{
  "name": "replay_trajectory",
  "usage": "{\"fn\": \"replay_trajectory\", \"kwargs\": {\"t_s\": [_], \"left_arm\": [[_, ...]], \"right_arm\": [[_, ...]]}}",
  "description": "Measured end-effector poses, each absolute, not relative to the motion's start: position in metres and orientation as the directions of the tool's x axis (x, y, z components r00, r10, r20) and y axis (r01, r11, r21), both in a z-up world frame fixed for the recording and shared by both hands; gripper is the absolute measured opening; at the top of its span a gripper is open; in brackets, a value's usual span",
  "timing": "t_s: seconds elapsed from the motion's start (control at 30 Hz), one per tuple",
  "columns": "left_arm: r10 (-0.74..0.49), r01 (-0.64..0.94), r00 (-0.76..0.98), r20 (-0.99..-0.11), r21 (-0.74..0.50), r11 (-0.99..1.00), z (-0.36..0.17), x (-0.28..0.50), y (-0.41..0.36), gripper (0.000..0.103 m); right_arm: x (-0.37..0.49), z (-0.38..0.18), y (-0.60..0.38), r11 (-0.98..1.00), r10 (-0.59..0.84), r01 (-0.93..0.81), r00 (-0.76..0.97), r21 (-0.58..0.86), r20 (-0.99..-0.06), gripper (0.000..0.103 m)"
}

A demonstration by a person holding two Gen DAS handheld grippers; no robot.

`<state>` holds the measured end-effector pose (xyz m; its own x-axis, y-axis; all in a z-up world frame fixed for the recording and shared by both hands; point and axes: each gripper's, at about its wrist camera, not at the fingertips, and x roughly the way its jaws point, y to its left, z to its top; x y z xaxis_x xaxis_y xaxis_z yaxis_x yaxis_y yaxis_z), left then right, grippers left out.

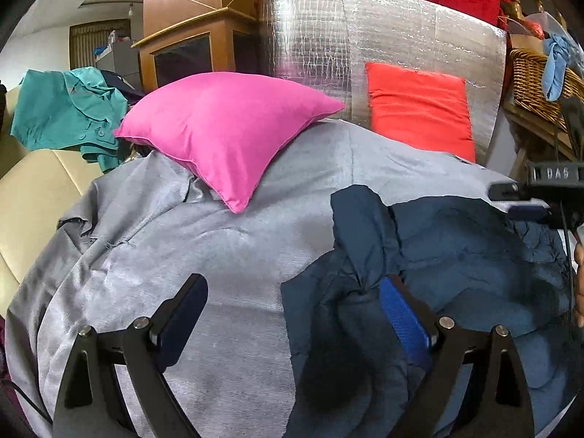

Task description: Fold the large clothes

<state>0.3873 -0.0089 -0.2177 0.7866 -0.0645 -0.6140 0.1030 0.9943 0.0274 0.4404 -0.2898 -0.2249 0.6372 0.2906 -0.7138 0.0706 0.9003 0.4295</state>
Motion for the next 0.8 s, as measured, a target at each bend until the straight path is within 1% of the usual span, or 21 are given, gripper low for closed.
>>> {"fn": "replay_trajectory", "kwargs": {"t_s": [0.03,0.1,0.13,0.23,0.3,0.4,0.53,0.57,0.63,0.7,0.8], "left_arm": [[-0.058,0.099,0.788,-0.613,0.033,0.995,-0.218,0.387,-0.008,0.095],[-0.048,0.093,0.789,-0.613,0.043,0.995,-0.218,0.387,-0.006,0.095],[-0.042,0.091,0.790,-0.612,0.049,0.995,-0.218,0.388,-0.005,0.095],[-0.021,0.079,0.789,-0.614,0.067,0.995,-0.220,0.389,-0.001,0.095],[-0.010,0.079,0.780,-0.626,0.082,0.994,-0.224,0.392,0.001,0.095],[0.017,0.078,0.744,-0.668,0.111,0.991,-0.235,0.398,0.003,0.095],[0.017,0.077,0.674,-0.738,0.093,0.993,-0.249,0.407,0.008,0.095],[0.016,0.074,0.669,-0.743,0.087,0.993,-0.250,0.407,0.008,0.095],[0.008,0.078,0.664,-0.748,0.079,0.994,-0.250,0.405,0.006,0.095],[0.005,0.093,0.661,-0.750,0.088,0.992,-0.249,0.401,0.002,0.095],[0.003,0.113,0.658,-0.753,0.103,0.988,-0.248,0.396,-0.004,0.095]], "right_arm": [[0.444,-0.223,-0.276,0.901,0.318,0.034,0.627,0.433,-0.711,0.060],[0.451,-0.225,-0.256,0.905,0.340,-0.001,0.604,0.426,-0.721,0.052],[0.457,-0.230,-0.248,0.905,0.349,-0.009,0.586,0.425,-0.731,0.052],[0.478,-0.262,-0.232,0.895,0.367,0.035,0.512,0.445,-0.777,0.052],[0.492,-0.284,-0.228,0.902,0.352,0.058,0.477,0.428,-0.805,0.048],[0.492,-0.285,-0.230,0.889,0.361,0.075,0.491,0.451,-0.793,0.046],[0.469,-0.268,-0.249,0.859,0.401,0.062,0.534,0.507,-0.744,0.047],[0.453,-0.261,-0.263,0.847,0.405,0.068,0.561,0.528,-0.722,0.048],[0.424,-0.247,-0.289,0.838,0.380,0.083,0.620,0.539,-0.686,0.056],[0.393,-0.236,-0.317,0.841,0.330,0.111,0.670,0.530,-0.665,0.070],[0.329,-0.229,-0.376,0.831,0.229,0.194,0.735,0.522,-0.638,0.075]]}}
